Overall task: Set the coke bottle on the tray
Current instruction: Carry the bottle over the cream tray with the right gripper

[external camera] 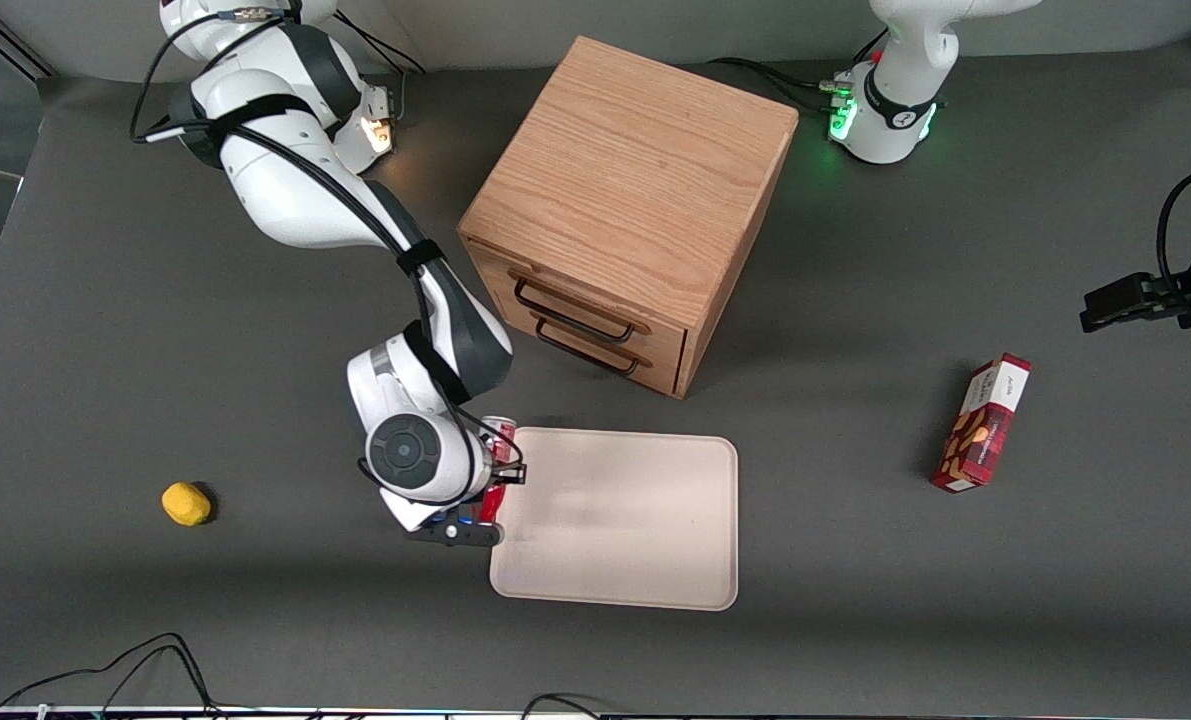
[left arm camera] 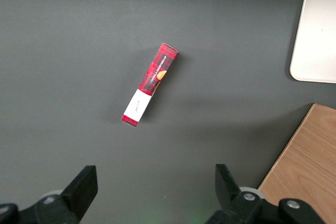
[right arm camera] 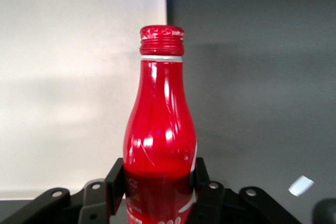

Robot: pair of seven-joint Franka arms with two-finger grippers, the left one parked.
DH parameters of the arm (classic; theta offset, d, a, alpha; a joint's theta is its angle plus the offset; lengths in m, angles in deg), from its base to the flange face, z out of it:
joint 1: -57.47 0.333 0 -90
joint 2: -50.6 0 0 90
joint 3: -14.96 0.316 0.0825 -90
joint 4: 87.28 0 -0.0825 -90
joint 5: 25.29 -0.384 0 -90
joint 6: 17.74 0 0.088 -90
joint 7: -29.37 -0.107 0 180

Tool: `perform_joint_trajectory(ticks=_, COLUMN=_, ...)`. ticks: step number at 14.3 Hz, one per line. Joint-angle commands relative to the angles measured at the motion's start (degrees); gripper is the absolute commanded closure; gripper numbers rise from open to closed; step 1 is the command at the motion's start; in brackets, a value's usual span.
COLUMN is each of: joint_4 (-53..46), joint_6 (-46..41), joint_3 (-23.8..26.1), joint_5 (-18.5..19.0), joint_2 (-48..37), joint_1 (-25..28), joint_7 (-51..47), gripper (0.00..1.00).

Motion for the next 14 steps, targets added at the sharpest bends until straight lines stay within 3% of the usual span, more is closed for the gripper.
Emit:
perform_joint_trajectory(ticks=1, joint_4=-3.3, joint_6=0.8, joint_3=-1.3, joint_5=-0.1, joint_2=2.6, joint_1=1.0, joint_7=2.2, gripper=1.0)
perform_joint_trajectory(ticks=14, joint_4=-3.3, joint_6=7.8, joint_3=-1.5, joint_5=0.2, joint_2=6.2, joint_1=1.6, joint_7=4.4, gripper=1.0)
